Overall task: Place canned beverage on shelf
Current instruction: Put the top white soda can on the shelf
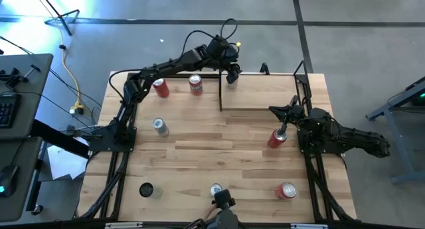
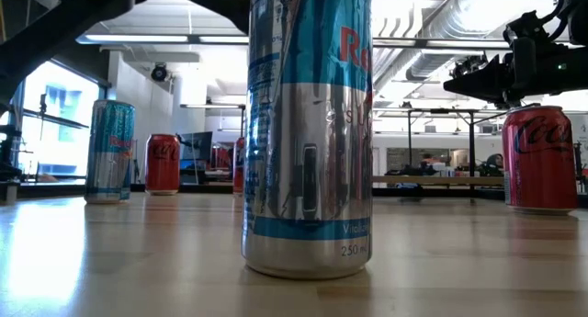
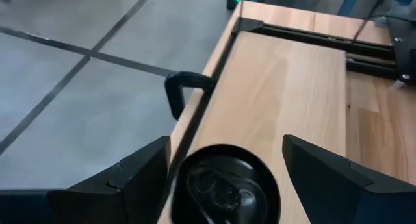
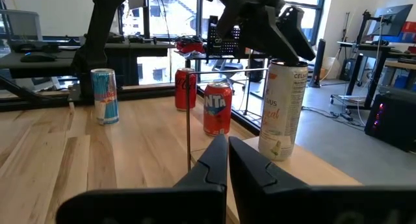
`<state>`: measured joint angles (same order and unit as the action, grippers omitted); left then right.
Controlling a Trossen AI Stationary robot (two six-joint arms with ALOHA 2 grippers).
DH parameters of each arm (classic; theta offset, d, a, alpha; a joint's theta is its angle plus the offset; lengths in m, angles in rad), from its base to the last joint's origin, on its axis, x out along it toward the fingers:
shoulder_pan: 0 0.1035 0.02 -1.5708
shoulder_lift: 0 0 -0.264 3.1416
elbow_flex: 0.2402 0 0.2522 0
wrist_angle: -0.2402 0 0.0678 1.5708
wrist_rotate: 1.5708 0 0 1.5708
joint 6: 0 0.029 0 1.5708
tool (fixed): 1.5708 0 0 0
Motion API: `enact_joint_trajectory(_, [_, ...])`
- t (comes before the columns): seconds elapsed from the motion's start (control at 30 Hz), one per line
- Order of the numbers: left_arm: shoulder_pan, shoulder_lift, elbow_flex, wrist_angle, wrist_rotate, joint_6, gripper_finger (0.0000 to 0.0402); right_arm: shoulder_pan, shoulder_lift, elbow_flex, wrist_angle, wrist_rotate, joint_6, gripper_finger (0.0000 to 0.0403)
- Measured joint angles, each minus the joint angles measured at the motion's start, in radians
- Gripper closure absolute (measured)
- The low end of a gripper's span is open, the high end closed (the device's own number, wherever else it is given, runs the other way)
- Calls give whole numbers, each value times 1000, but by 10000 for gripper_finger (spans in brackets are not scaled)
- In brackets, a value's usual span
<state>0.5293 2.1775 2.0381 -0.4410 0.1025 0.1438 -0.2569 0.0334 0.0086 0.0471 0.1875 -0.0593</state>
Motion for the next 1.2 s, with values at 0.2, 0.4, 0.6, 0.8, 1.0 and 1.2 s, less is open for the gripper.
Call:
enact_joint_trajectory(0.2, [-4, -21, 43, -44, -28, 24, 125, 0, 0, 0, 0, 0, 0, 403])
enact_joint_trajectory(0.4, [-41, -72, 48, -118, -2, 83, 151, 0, 0, 0, 0, 0, 0, 403])
enact_joint_trajectory(0.6, [-129, -101, 48, -287, 39, 193, 205, 0, 0, 0, 0, 0, 0, 403])
enact_joint_trajectory(0.8, [-242, -100, 40, -360, -18, 322, 270, 0, 0, 0, 0, 0, 0, 403])
enact_joint_trajectory(1.0, [-248, -97, 37, -388, -241, 283, 347, 0, 0, 0, 0, 0, 0, 403])
enact_joint_trajectory(1.2, [-164, -97, 37, -433, -237, 170, 396, 0, 0, 0, 0, 0, 0, 403])
